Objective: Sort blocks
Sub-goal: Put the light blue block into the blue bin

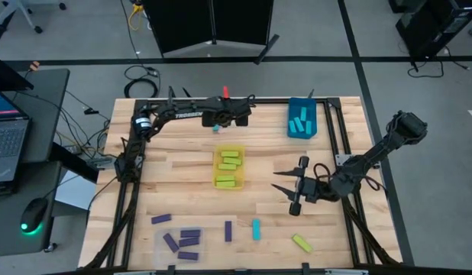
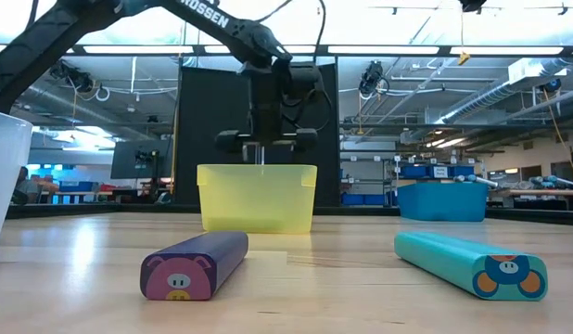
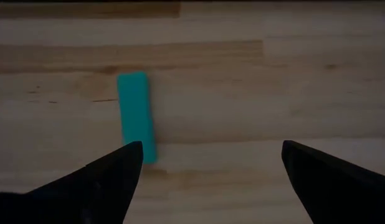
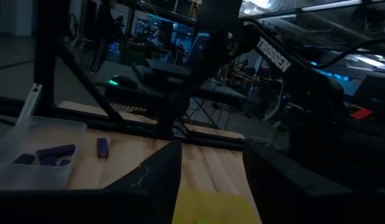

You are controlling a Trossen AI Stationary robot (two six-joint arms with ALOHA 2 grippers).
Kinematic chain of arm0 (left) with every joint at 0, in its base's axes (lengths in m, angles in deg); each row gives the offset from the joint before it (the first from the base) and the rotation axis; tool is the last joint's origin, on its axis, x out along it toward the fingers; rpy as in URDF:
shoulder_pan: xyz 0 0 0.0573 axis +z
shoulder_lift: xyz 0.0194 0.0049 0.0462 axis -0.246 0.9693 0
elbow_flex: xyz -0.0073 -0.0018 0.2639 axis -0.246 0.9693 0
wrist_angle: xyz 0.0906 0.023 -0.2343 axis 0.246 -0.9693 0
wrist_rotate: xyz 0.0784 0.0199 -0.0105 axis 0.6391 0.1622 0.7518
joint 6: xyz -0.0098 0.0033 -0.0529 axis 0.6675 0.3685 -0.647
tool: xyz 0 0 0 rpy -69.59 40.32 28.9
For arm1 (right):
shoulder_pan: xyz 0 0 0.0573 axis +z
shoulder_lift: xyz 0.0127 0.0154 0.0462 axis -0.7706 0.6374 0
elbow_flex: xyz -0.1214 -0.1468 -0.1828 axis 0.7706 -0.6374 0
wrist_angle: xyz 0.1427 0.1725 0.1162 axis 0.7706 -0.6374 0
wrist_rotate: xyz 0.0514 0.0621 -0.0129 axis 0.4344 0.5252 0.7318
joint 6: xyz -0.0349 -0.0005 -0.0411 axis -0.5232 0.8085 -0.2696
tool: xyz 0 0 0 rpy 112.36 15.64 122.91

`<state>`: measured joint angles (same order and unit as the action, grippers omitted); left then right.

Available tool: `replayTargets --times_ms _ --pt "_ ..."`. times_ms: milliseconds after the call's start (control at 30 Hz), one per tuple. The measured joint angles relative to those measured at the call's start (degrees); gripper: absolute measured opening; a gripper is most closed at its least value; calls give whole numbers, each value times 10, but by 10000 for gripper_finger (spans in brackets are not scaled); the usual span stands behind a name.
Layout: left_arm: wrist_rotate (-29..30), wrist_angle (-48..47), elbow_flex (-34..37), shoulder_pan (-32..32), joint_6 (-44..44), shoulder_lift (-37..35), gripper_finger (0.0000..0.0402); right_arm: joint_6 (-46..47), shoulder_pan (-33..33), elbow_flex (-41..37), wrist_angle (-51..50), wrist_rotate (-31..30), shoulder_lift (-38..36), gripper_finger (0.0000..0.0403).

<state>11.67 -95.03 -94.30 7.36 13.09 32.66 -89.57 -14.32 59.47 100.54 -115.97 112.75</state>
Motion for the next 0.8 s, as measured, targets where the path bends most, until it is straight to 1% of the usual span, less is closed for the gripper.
replayTargets --times_ms 333,633,800 --pt "-2 -10 64 7 -76 1 390 -34 29 0 0 0 0 169" --pt "-10 11 73 14 -91 1 390 -44 32 0 -10 0 0 162" --pt "-12 8 73 28 -87 4 390 -46 39 0 -12 13 0 164"
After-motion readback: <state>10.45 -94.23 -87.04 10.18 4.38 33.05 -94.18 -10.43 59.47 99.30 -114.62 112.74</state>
